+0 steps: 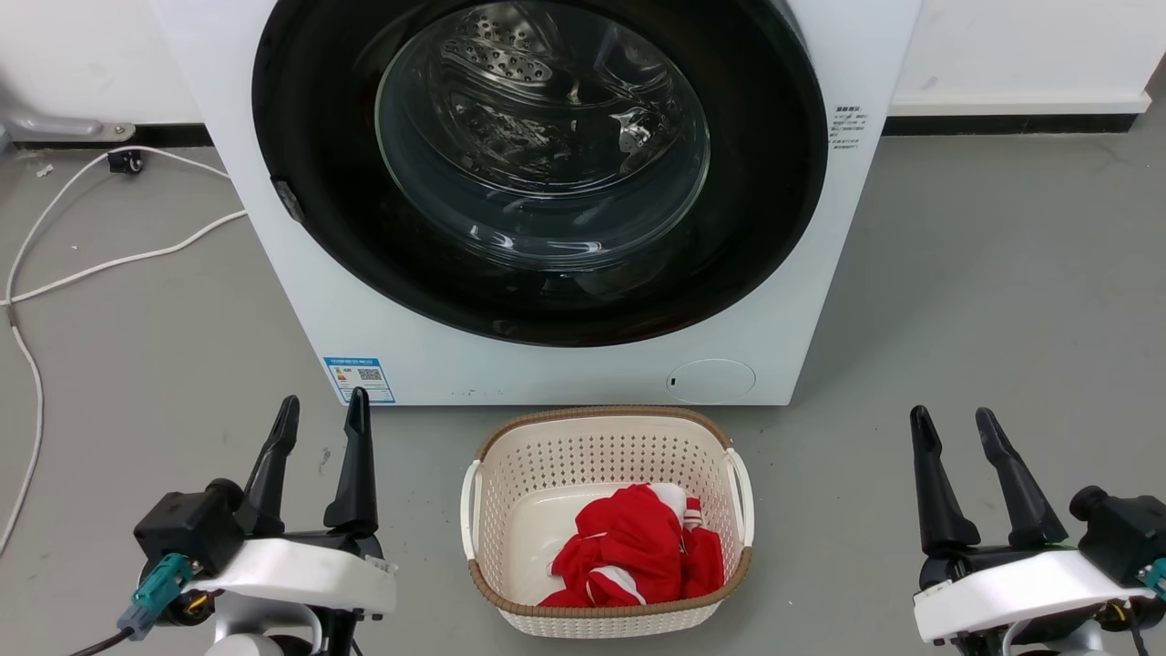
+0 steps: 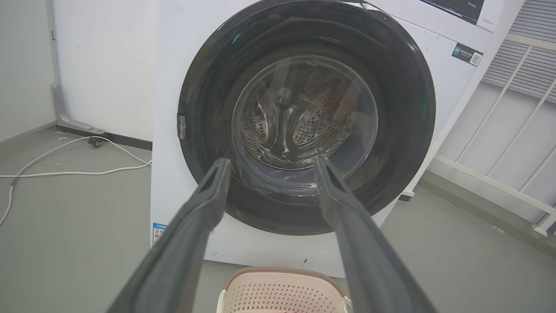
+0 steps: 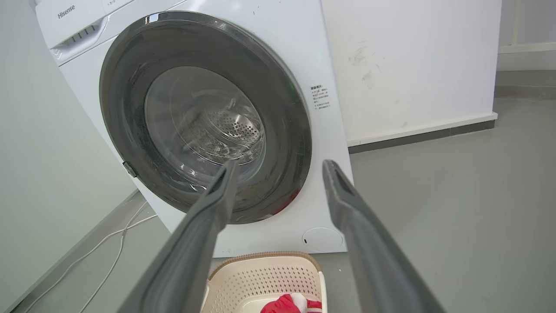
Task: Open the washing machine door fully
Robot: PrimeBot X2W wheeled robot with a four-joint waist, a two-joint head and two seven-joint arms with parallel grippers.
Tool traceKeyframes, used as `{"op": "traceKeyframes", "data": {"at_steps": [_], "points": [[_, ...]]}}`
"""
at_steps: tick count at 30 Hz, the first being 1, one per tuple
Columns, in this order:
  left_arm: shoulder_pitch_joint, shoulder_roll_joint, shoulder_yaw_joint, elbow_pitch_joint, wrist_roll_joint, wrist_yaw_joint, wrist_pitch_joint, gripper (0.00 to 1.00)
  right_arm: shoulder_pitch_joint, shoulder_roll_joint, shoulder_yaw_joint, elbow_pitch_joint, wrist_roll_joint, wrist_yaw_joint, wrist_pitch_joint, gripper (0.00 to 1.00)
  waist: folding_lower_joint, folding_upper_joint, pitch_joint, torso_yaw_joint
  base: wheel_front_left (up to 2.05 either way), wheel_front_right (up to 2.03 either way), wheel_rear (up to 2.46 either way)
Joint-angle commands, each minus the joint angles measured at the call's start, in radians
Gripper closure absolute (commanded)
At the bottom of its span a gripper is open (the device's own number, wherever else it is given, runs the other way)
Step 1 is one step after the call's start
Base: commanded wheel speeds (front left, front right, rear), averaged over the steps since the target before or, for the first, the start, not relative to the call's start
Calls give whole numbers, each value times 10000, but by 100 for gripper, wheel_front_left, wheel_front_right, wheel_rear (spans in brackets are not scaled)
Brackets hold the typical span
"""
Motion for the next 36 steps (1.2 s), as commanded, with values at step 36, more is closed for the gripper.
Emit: {"op": "traceKeyframes", "data": {"at_steps": [36], "points": [[447, 57, -272, -113, 2726, 412, -793, 0, 238, 44, 21, 27, -2790, -3, -498, 0, 0, 0, -33, -46, 0, 0, 0]]}}
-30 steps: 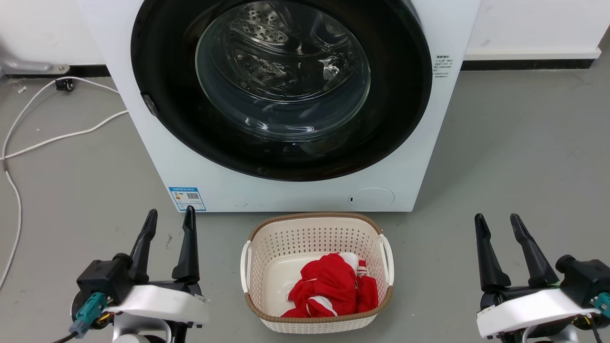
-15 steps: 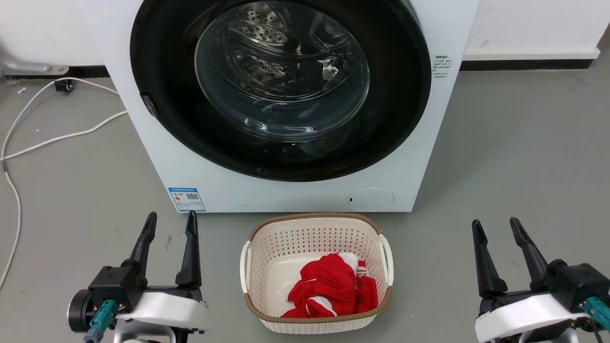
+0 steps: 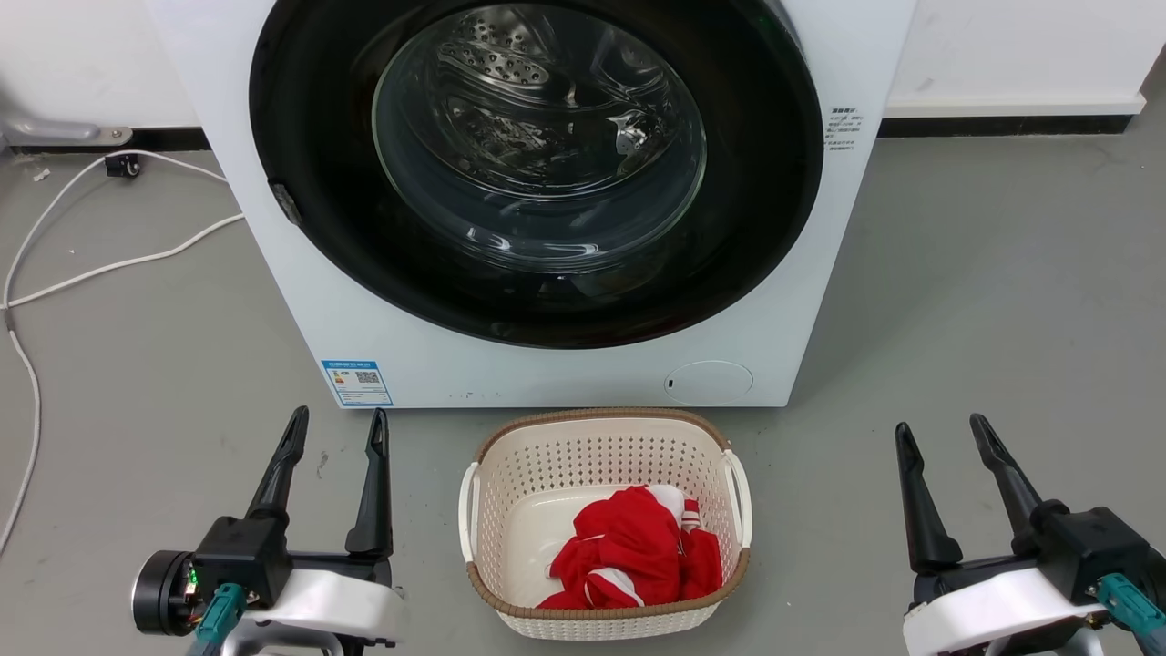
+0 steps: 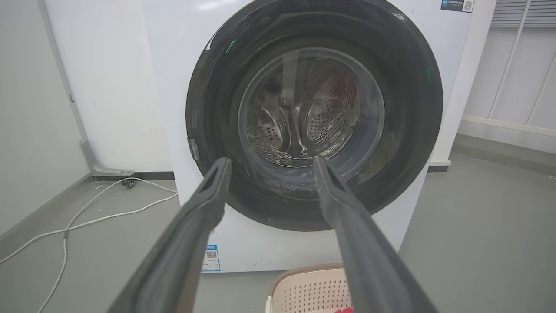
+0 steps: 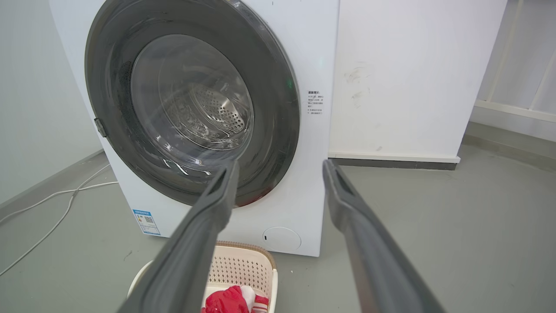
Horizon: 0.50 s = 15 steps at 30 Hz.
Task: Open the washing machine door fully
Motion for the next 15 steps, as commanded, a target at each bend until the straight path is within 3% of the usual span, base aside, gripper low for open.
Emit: {"op": "traceKeyframes", "data": {"at_steps": [1, 13, 14, 15], "points": [[74, -21, 25, -25, 153, -22, -82, 0, 73, 39, 21, -5, -155, -3, -75, 0, 0, 0, -4, -4, 0, 0, 0], [156, -189, 219, 16, 717, -216, -263, 0, 83, 45, 61, 50, -629, -5, -267, 0, 0, 0, 15, -30, 0, 0, 0], [159, -201, 237, 23, 721, -235, -260, 0, 80, 45, 63, 66, -578, -5, -270, 27, 0, 0, 20, -34, 0, 0, 0], [161, -215, 255, 30, 724, -255, -253, 0, 72, 45, 79, 81, -518, -5, -276, 62, 0, 0, 24, -40, 0, 0, 0]]}}
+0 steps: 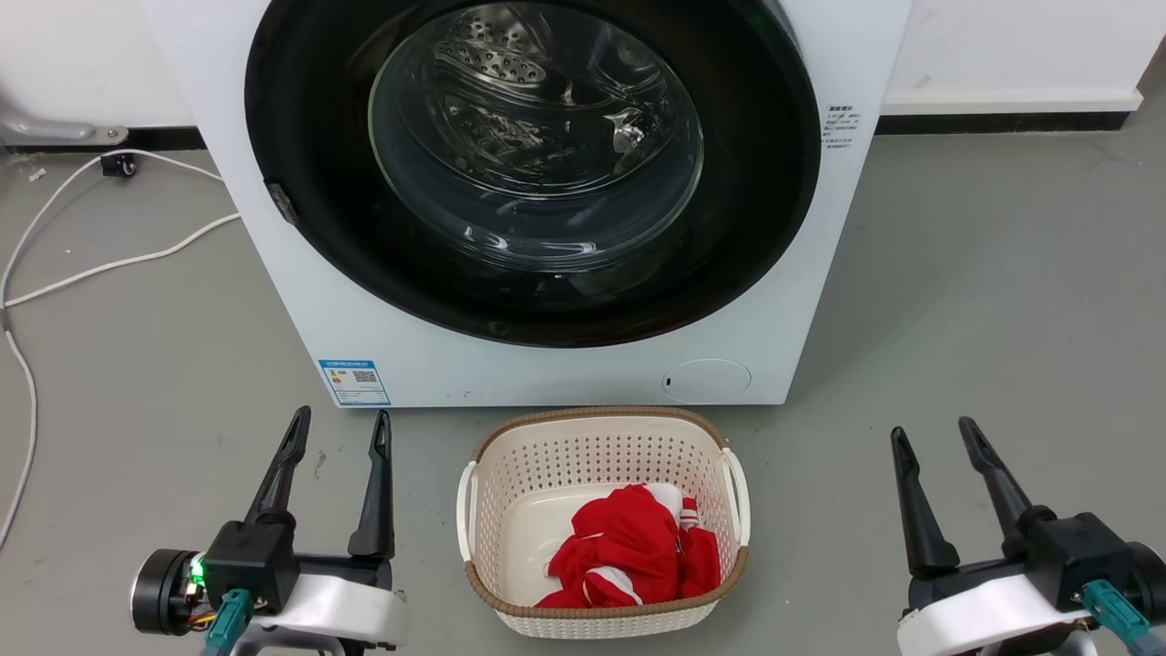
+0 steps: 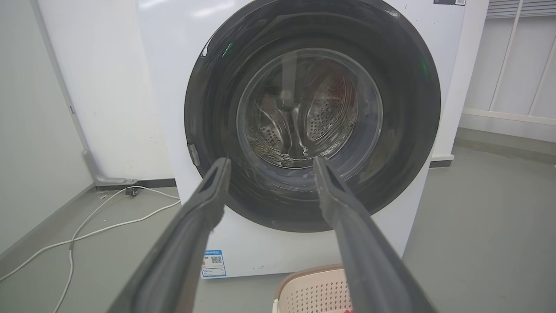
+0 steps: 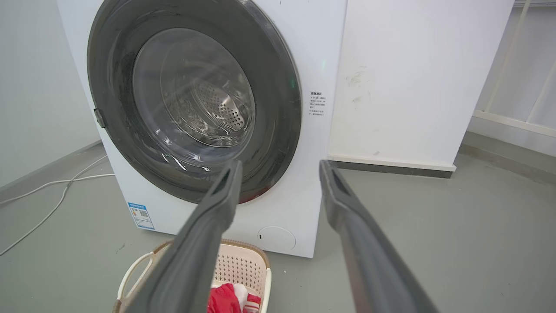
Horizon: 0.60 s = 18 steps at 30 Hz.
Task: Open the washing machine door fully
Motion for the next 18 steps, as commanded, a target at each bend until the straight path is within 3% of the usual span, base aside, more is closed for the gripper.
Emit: {"op": "traceKeyframes", "data": {"at_steps": [1, 2, 13, 15, 18], "points": [[127, -28, 56, 10, 40, -61, -44, 0, 30, 41, 10, 39, 66, -7, -62, 88, 0, -1, 4, -7, 0, 0, 0], [126, -43, 69, 14, 43, -64, -36, 0, 26, 41, 15, 51, 84, -7, -67, 100, 0, -1, 7, -10, 0, 0, 0], [99, -135, 202, 24, 94, -167, -36, 0, -60, 40, 83, 23, 432, -7, -134, 100, 0, -1, 36, -24, 0, 0, 0], [90, -143, 227, 27, 116, -175, -36, 0, -71, 40, 81, 32, 1133, -7, -194, 100, 0, -1, 41, -28, 0, 0, 0], [75, -157, 261, 28, 150, -204, -36, 0, -104, 40, 175, 257, 3481, -5, -322, 100, 0, -1, 40, -30, 0, 0, 0]]}}
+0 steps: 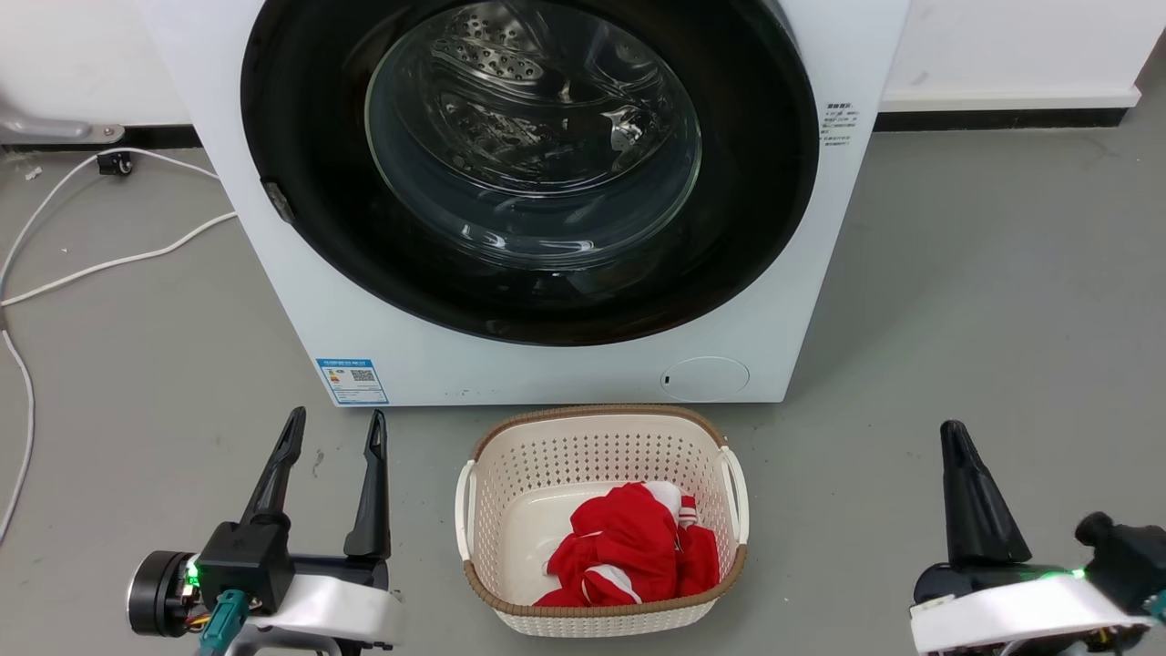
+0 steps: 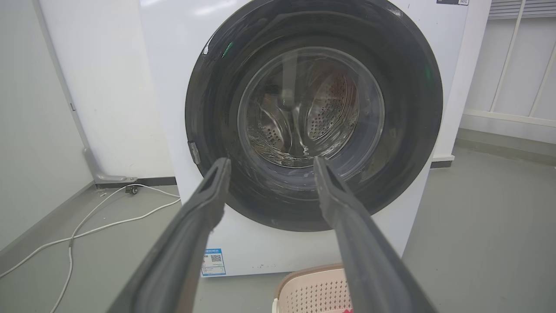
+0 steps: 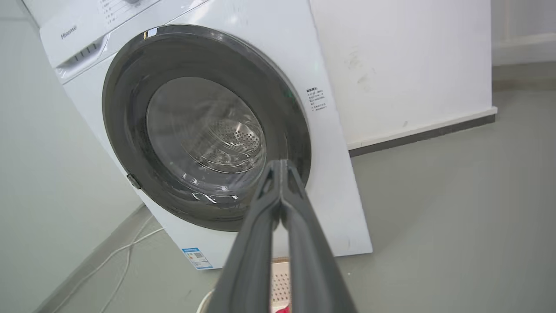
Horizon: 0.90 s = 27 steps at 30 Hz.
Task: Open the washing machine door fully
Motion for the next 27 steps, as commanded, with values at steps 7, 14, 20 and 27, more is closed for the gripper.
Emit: {"op": "traceKeyframes", "data": {"at_steps": [7, 14, 20, 27], "points": [[8, -42, 127, -13, 81, -46, -25, 0, -696, 35, 428, 489, 6511, -3, -339, 100, 0, -1, 78, -39, 0, 0, 0], [-414, -60, 342, -164, 38, -94, -25, 0, -2463, 26, -448, 778, 11075, -2, -355, 100, 0, -1, 690, -115, 0, 0, 0], [-838, -46, 485, -349, 21, -160, -25, 0, -4392, 21, -864, 1811, 11712, -2, -357, 100, 0, -1, 1339, -110, 0, 0, 0], [-1502, 37, 525, -598, -38, -261, -23, 0, -7096, -681, -942, 3761, 11529, -2, 217, 100, 0, -1, 2298, 65, 0, 0, 0]]}}
